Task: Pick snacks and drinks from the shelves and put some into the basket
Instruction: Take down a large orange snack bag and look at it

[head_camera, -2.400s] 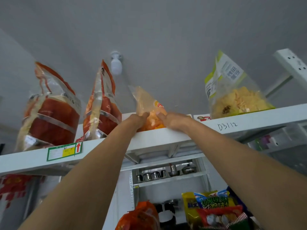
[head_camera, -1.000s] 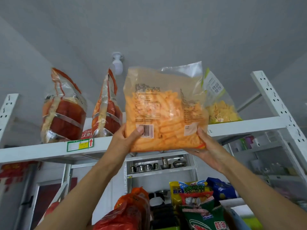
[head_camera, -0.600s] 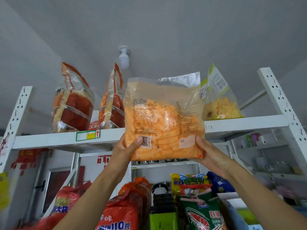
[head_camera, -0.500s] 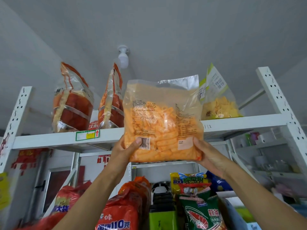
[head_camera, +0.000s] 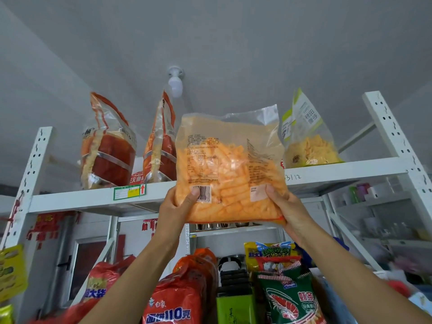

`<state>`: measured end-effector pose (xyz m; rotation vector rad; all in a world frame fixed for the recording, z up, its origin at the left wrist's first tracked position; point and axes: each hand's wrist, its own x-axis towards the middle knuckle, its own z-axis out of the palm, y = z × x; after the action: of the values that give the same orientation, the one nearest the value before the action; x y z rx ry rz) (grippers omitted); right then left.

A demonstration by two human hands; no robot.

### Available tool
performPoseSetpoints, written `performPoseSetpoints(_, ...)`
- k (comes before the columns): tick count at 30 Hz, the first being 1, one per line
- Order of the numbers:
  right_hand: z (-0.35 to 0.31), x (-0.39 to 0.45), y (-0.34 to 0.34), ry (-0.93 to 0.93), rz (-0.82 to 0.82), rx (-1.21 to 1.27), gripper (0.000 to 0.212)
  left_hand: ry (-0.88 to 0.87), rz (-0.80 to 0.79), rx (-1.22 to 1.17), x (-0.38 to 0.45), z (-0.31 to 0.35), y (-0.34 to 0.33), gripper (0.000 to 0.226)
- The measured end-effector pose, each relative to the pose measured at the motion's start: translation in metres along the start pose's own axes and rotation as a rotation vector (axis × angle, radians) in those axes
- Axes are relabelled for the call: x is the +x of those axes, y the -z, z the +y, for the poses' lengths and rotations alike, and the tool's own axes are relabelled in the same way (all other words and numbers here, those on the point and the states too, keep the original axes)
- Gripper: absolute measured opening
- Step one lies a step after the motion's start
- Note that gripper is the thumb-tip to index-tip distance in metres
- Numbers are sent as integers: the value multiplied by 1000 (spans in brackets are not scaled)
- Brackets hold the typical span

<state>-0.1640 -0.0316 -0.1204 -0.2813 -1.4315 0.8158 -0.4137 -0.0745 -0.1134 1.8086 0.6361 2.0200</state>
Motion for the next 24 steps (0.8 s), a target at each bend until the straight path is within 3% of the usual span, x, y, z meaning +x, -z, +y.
performPoseSetpoints(5, -3, 5, -12, 149, 183, 5, 68, -249, 221, 221, 0, 5, -8, 77)
performPoseSetpoints(8, -6, 7, -20, 275, 283, 4, 56, -534, 192, 382, -14, 10, -22, 65)
performPoseSetpoints(10, -10, 6, -31, 369, 307, 7, 50, -607, 105, 420, -20, 13, -36, 60)
performPoseSetpoints(13, -12, 6, -46, 460, 330, -19, 52, -559, -37, 373, -20, 15, -57, 61)
performPoseSetpoints(17, -16, 2, -58, 462, 279, -108, 48, -469, -30, 292, -18, 18, -71, 63)
performPoseSetpoints(20, -20, -2, -61, 426, 169, -115, 37, -411, -39, 285, -12, 18, -73, 82)
performPoseSetpoints(24, -21, 4, -62, 341, 92, -17, 54, -352, -19, 223, -2, 22, -67, 111)
